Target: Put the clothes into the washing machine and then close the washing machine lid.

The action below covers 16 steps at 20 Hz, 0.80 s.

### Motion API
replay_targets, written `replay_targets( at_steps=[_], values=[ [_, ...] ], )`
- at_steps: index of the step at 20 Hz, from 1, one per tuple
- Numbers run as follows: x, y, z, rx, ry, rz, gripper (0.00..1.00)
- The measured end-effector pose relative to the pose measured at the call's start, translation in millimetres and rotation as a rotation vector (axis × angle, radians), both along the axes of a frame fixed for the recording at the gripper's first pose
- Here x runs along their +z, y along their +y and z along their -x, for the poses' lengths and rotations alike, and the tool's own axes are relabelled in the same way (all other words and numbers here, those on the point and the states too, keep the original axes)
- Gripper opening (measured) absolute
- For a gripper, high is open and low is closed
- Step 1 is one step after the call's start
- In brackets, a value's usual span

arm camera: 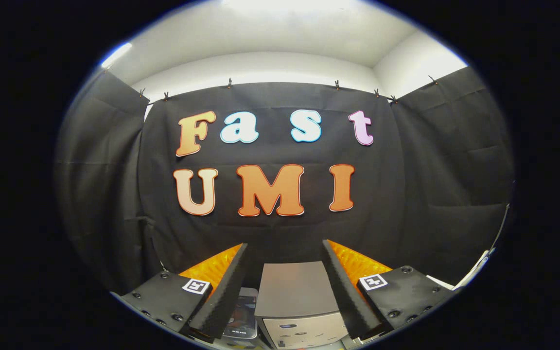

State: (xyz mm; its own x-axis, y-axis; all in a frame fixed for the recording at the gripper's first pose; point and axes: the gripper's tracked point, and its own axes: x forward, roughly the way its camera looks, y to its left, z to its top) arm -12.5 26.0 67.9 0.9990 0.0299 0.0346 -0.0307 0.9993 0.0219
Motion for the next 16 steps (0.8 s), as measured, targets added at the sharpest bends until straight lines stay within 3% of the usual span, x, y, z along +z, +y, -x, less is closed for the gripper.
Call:
replay_targets(
  at_steps=[16],
  values=[
    [-3.4, 1.9, -13.1, 0.022, 0.015, 0.0, 0.96]
  ],
)
